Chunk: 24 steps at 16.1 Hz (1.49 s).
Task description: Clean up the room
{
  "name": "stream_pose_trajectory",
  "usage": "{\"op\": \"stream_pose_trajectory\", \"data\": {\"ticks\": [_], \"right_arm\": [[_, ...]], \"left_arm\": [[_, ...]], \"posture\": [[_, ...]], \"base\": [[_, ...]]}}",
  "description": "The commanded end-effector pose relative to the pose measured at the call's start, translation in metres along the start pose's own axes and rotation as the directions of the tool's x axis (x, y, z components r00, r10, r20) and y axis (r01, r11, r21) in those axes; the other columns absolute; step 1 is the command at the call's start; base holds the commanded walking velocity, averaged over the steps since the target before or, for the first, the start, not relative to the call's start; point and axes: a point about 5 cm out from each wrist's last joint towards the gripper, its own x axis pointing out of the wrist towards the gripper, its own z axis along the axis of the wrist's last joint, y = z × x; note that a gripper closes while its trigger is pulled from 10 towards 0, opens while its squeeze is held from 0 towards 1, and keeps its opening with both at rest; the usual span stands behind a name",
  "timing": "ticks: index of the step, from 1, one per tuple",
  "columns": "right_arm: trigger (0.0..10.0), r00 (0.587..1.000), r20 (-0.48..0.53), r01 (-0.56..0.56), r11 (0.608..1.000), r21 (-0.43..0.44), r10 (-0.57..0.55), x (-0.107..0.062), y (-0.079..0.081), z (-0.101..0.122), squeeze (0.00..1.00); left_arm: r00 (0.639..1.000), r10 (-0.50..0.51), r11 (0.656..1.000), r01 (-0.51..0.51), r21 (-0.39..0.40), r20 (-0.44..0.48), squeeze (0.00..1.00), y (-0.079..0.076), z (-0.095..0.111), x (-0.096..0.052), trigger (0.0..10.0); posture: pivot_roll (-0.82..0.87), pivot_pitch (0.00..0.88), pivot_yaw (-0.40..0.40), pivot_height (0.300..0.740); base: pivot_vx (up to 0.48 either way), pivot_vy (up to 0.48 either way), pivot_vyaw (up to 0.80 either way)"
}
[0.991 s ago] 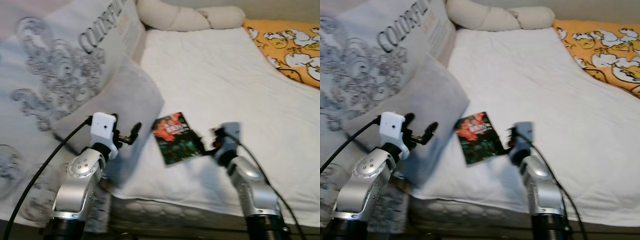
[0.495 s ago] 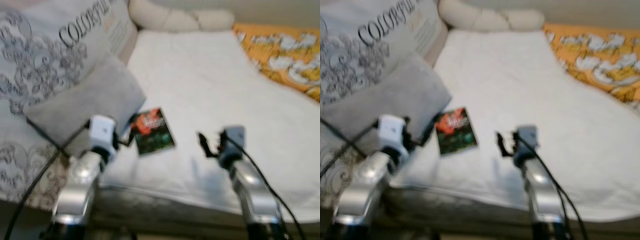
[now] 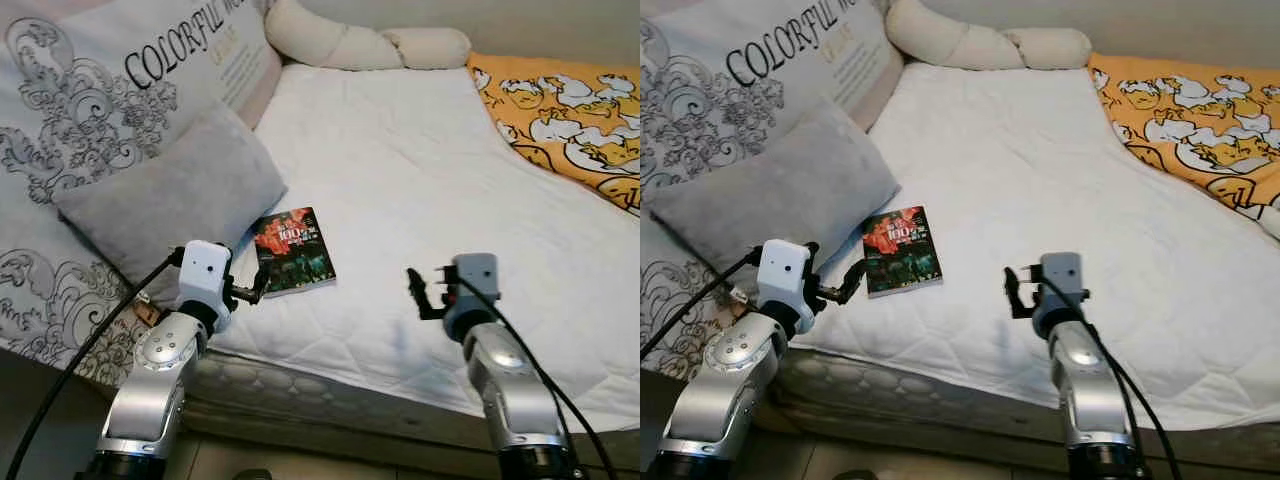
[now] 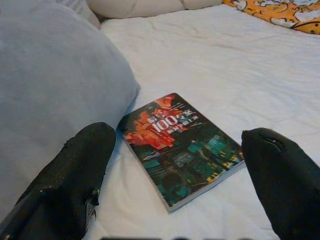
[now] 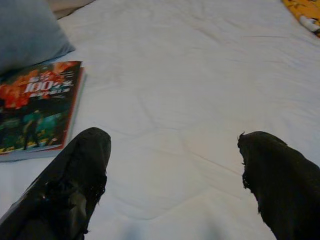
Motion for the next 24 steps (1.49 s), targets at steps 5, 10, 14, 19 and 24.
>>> {"op": "stream_pose_trajectory", "data": {"ticks": [5, 10, 14, 19, 24], "right_arm": [[10.0, 1.000, 0.019, -0.024, 1.000, 0.004, 0.024, 0.000, 0.003, 0.005, 0.00], [10.0, 1.000, 0.000, -0.026, 1.000, -0.004, 0.026, 0.001, 0.000, 0.003, 0.00], [10.0, 0.999, 0.013, -0.036, 0.999, 0.009, 0.036, 0.003, 0.004, 0.006, 0.00], [10.0, 0.998, 0.009, -0.055, 0.998, 0.012, 0.055, 0.005, 0.010, 0.006, 0.00], [10.0, 0.998, 0.010, -0.061, 0.998, 0.009, 0.061, 0.007, 0.012, 0.007, 0.00]], "left_arm": [[0.999, 0.023, 1.000, -0.023, 0.014, 0.029, 0.00, 0.003, 0.007, 0.000, 10.0], [0.999, 0.037, 0.999, -0.037, 0.015, 0.014, 0.00, 0.006, 0.005, 0.001, 10.0], [0.999, 0.030, 1.000, -0.030, -0.006, 0.028, 0.00, 0.004, 0.008, 0.005, 10.0], [0.999, 0.038, 0.999, -0.038, -0.001, 0.023, 0.00, 0.006, 0.009, 0.007, 10.0], [0.998, 0.060, 0.998, -0.061, 0.034, 0.026, 0.00, 0.009, 0.011, 0.009, 10.0]], "posture": [[0.08, 0.000, 0.017, 0.740], [0.08, 0.000, 0.018, 0.740], [0.07, 0.000, 0.018, 0.740], [0.08, 0.000, 0.017, 0.740], [0.08, 0.000, 0.018, 0.740]], "base": [[0.000, -0.096, 0.00], [0.000, 0.000, 0.00], [0.000, 0.211, 0.00], [0.000, 0.412, 0.00], [0.000, 0.000, 0.00]]}}
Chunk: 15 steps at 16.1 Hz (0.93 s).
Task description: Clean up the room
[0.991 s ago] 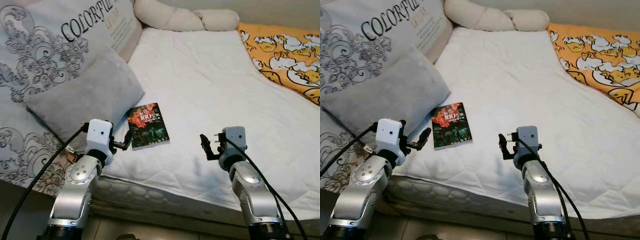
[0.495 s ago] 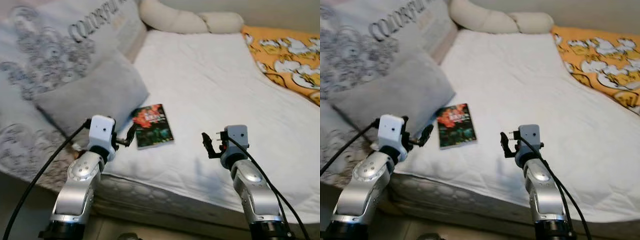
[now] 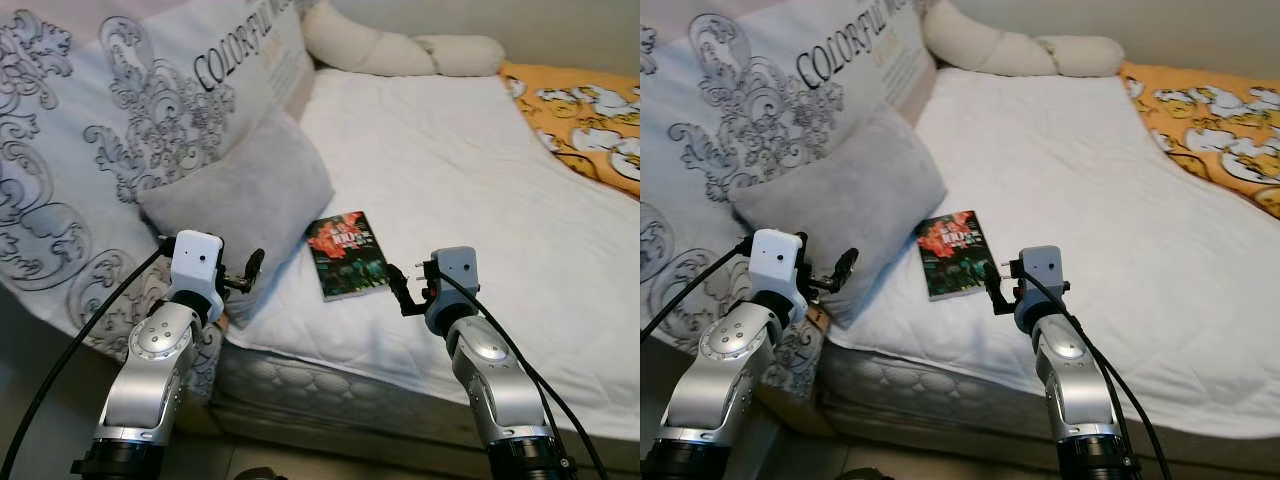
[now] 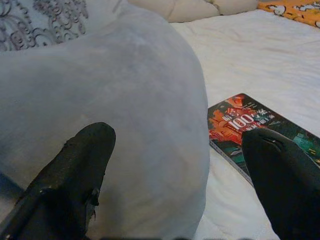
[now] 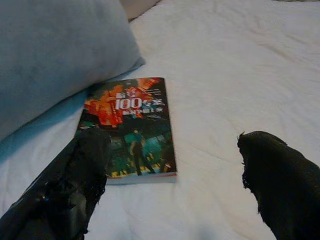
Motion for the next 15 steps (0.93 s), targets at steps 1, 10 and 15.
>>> {"op": "stream_pose_trajectory", "data": {"ticks": [1, 10, 15], "right_arm": [[10.0, 1.000, -0.005, 0.010, 1.000, 0.007, -0.010, 0.0007, -0.0031, 0.0005, 0.00], [10.0, 0.999, -0.012, -0.035, 0.999, -0.012, 0.035, 0.0017, 0.0028, 0.0012, 0.00], [10.0, 1.000, -0.022, -0.018, 1.000, 0.025, 0.018, 0.0016, 0.0004, -0.0009, 0.00]], "left_arm": [[1.000, -0.007, 1.000, 0.007, 0.010, 0.026, 0.00, -0.0009, 0.0057, 0.0037, 10.0], [0.998, -0.026, 1.000, 0.026, -0.004, 0.049, 0.00, -0.0005, 0.0089, 0.0037, 10.0], [0.998, -0.037, 0.999, 0.038, -0.005, 0.046, 0.00, -0.0018, 0.0087, 0.0036, 10.0]], "posture": [[0.08, 0.000, 0.018, 0.740], [0.08, 0.000, 0.018, 0.740], [0.08, 0.000, 0.019, 0.740]], "base": [[0.000, 0.000, 0.00], [0.228, 0.000, 0.00], [0.313, 0.000, 0.23]]}}
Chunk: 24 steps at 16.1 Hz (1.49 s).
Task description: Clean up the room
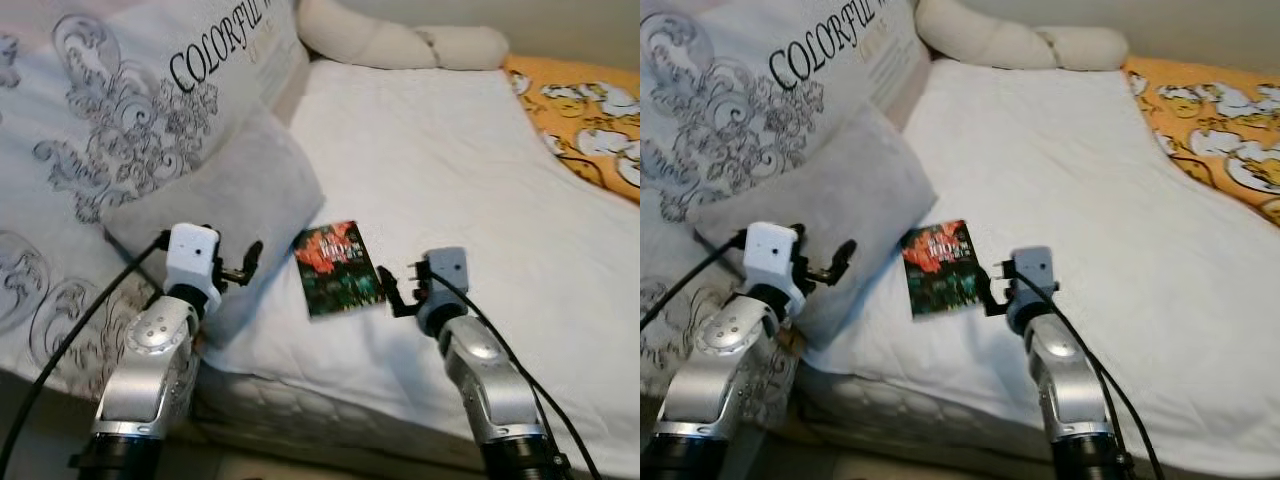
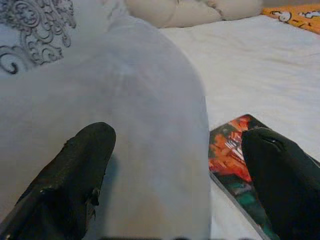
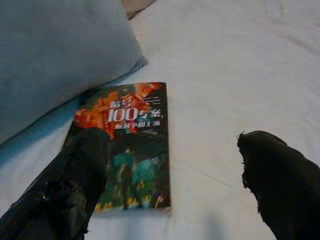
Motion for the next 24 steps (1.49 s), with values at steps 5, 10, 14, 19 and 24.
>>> {"op": "stream_pose_trajectory", "data": {"ticks": [5, 10, 14, 19, 24], "right_arm": [[10.0, 1.000, -0.012, 0.016, 1.000, 0.000, -0.016, 0.000, -0.005, 0.000, 0.00], [10.0, 1.000, -0.025, 0.012, 1.000, -0.004, -0.012, 0.000, -0.004, -0.002, 0.00], [10.0, 1.000, -0.028, 0.009, 1.000, -0.005, -0.009, 0.000, -0.005, -0.002, 0.00], [10.0, 0.998, -0.064, 0.024, 0.999, -0.035, -0.026, 0.000, -0.014, -0.003, 0.00], [10.0, 0.994, -0.089, -0.063, 0.998, 0.007, 0.063, 0.021, -0.022, -0.010, 0.00]], "left_arm": [[1.000, -0.016, 1.000, 0.016, 0.005, -0.001, 0.00, -0.004, -0.001, 0.001, 10.0], [0.999, -0.031, 0.999, 0.031, 0.016, -0.012, 0.00, -0.007, -0.003, 0.000, 10.0], [0.999, -0.043, 0.999, 0.043, 0.016, -0.032, 0.00, -0.008, -0.005, 0.001, 10.0], [0.997, -0.059, 0.998, 0.060, 0.032, -0.043, 0.00, -0.007, -0.006, 0.001, 10.0], [0.975, -0.207, 0.975, 0.213, 0.060, -0.084, 0.00, -0.016, -0.008, -0.006, 10.0]], "posture": [[0.08, 0.000, 0.017, 0.740], [0.08, 0.000, 0.017, 0.740], [0.08, 0.000, 0.018, 0.740], [0.08, 0.000, 0.019, 0.740], [0.10, 0.000, 0.044, 0.740]], "base": [[0.305, 0.000, 0.00], [0.000, 0.000, 0.00], [0.000, 0.000, 0.00], [0.000, 0.000, 0.00], [0.000, 0.000, 0.00]]}}
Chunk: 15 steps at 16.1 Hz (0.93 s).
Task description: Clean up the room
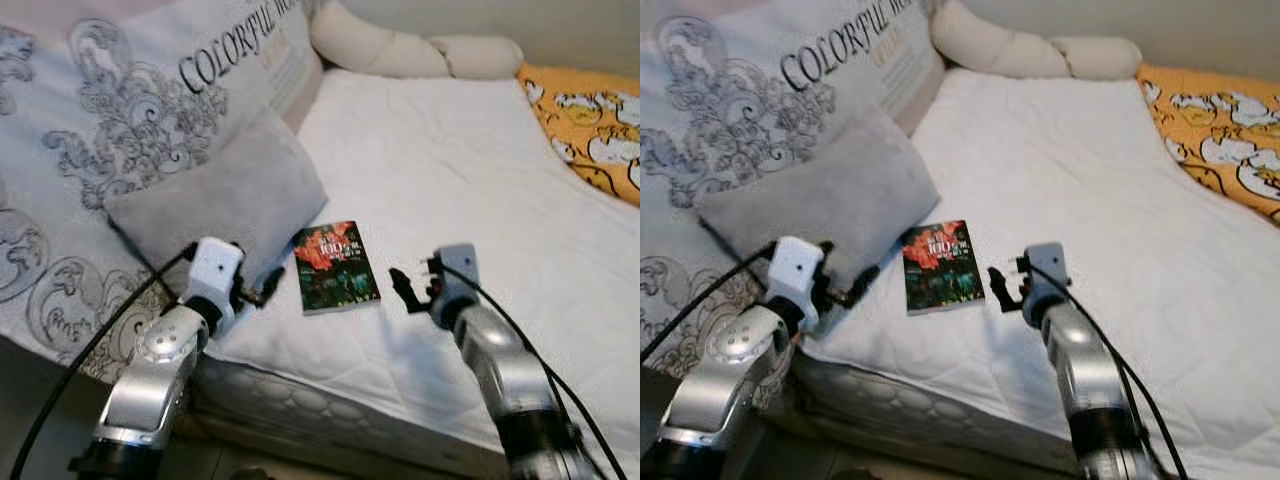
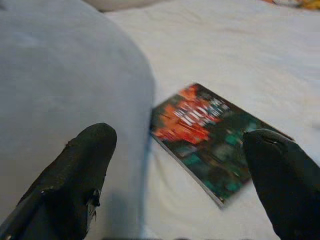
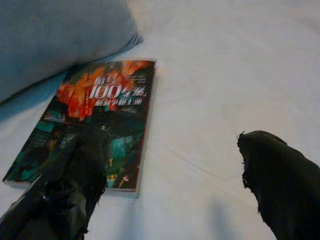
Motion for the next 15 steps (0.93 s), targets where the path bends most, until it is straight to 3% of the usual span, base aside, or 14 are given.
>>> {"op": "stream_pose_trajectory", "data": {"ticks": [1, 2, 4, 8, 10, 13, 15], "right_arm": [[10.0, 0.999, -0.031, -0.030, 0.999, 0.010, 0.031, 0.008, 0.000, -0.006, 0.00], [10.0, 0.999, -0.046, -0.029, 1.000, 0.008, 0.029, 0.013, -0.001, -0.006, 0.00], [10.0, 0.996, -0.091, 0.016, 0.996, 0.088, -0.008, 0.029, -0.009, -0.003, 0.00], [10.0, 0.993, -0.118, 0.041, 0.990, 0.132, -0.025, 0.035, -0.007, -0.005, 0.00], [10.0, 0.989, -0.144, 0.036, 0.985, 0.168, -0.011, 0.035, -0.004, -0.013, 0.00], [10.0, 0.991, -0.133, 0.036, 0.975, 0.218, -0.007, 0.034, -0.004, -0.017, 0.00], [10.0, 0.997, -0.060, -0.033, 0.958, 0.285, 0.052, 0.036, 0.001, -0.010, 0.00]], "left_arm": [[0.999, -0.051, 0.998, 0.051, 0.031, 0.000, 0.00, -0.001, 0.005, -0.003, 10.0], [0.997, -0.078, 0.996, 0.078, 0.043, -0.008, 0.00, -0.001, 0.005, -0.005, 10.0], [0.974, -0.220, 0.969, 0.225, 0.102, -0.060, 0.00, 0.000, 0.007, -0.017, 10.0], [0.925, -0.354, 0.921, 0.371, 0.117, -0.139, 0.00, -0.009, 0.008, -0.039, 10.0], [0.907, -0.385, 0.906, 0.407, 0.119, -0.168, 0.00, -0.015, 0.011, -0.051, 10.0], [0.912, -0.376, 0.912, 0.395, 0.108, -0.166, 0.00, -0.019, 0.016, -0.062, 10.0], [0.908, -0.377, 0.912, 0.398, 0.099, -0.181, 0.00, -0.019, 0.012, -0.053, 10.0]], "posture": [[0.12, 0.000, 0.051, 0.740], [0.12, 0.000, 0.053, 0.740], [0.16, 0.011, 0.061, 0.740], [0.21, 0.125, 0.068, 0.740], [0.24, 0.189, 0.067, 0.740], [0.27, 0.248, 0.061, 0.740], [0.29, 0.265, 0.057, 0.740]], "base": [[0.000, 0.000, 0.00], [0.000, 0.000, 0.00], [0.000, 0.000, 0.00], [0.000, 0.000, 0.00], [0.000, 0.000, 0.00], [0.000, 0.000, 0.00], [0.000, 0.000, 0.00]]}}
